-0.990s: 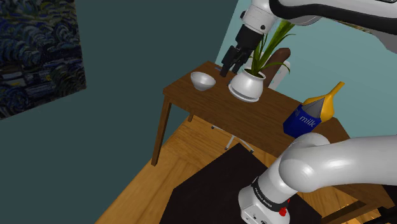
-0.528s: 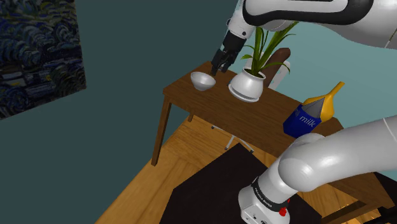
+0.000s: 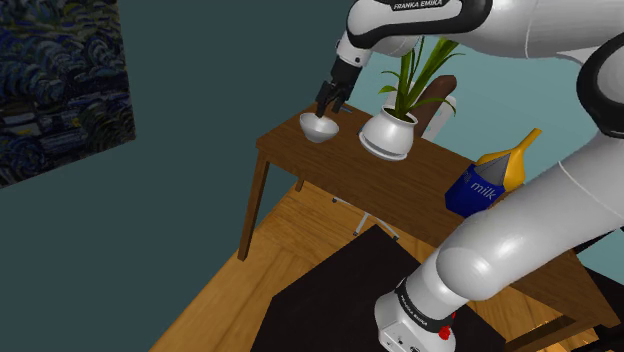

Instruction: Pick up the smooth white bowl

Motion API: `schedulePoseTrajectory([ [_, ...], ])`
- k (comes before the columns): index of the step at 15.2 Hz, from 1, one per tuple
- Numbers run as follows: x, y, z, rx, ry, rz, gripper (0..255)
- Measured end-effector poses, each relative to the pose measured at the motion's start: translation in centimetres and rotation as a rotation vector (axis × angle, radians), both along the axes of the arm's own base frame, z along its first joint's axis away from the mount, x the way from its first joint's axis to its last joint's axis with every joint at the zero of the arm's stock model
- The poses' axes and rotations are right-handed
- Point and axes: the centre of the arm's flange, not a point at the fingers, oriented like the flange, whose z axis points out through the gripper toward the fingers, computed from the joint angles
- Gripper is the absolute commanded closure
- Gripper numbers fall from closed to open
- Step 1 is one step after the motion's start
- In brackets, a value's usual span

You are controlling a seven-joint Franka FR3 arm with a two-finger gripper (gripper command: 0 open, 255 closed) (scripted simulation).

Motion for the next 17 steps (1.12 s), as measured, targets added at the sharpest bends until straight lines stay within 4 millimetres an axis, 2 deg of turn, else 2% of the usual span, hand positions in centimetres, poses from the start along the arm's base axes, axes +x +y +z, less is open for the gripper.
schedulePoseTrajectory([
  [8,8.8,-4.8,-4.4,0.000,0.015,0.020,0],
  [9,9.5,-4.9,-4.9,0.001,0.017,0.021,0],
  [12,10.4,-5.1,-6.2,0.001,0.019,0.024,0],
  [17,10.4,-5.1,-9.1,0.001,0.019,0.024,0],
])
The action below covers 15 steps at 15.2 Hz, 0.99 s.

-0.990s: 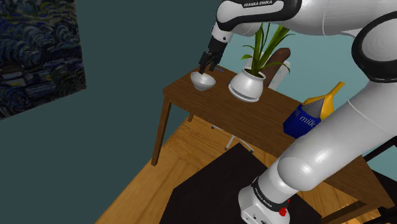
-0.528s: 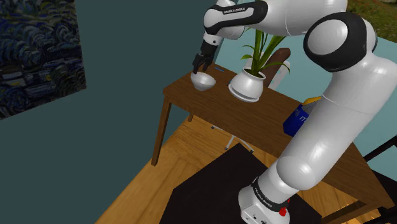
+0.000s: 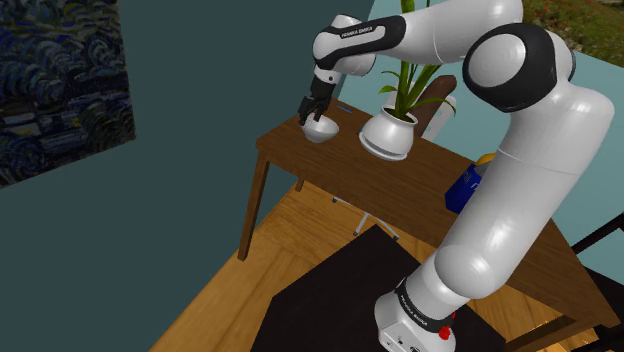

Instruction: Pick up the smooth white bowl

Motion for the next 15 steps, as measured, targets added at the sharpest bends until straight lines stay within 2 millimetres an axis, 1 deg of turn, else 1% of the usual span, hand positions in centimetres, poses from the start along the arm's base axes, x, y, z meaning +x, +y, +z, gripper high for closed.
schedulePoseTrajectory([
  [1,0.0,0.0,-0.2,0.000,0.000,0.000,255],
  [11,0.1,0.0,-0.3,0.000,-0.001,0.000,255],
  [15,-0.1,-0.1,1.3,0.000,-0.001,0.000,255],
])
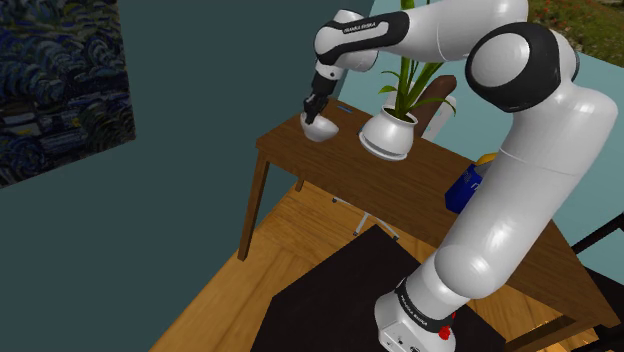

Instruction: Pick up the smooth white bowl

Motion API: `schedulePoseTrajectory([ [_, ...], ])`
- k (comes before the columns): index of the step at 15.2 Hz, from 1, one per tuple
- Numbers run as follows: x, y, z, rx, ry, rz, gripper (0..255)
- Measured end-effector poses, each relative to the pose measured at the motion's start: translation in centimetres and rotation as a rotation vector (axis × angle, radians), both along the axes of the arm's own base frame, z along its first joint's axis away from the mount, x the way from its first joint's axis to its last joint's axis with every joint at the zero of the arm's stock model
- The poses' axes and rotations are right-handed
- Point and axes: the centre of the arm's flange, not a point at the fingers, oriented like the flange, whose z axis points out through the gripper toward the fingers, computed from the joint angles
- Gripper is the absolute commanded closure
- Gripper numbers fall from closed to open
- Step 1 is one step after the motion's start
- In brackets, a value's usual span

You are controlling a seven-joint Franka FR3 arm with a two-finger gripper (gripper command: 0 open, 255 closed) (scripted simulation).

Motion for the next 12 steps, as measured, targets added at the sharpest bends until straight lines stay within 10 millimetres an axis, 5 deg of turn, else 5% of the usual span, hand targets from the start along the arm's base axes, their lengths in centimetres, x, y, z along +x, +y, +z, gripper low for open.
schedulePoseTrajectory([
  [12,0.1,0.0,6.2,0.000,0.000,0.000,255],
])
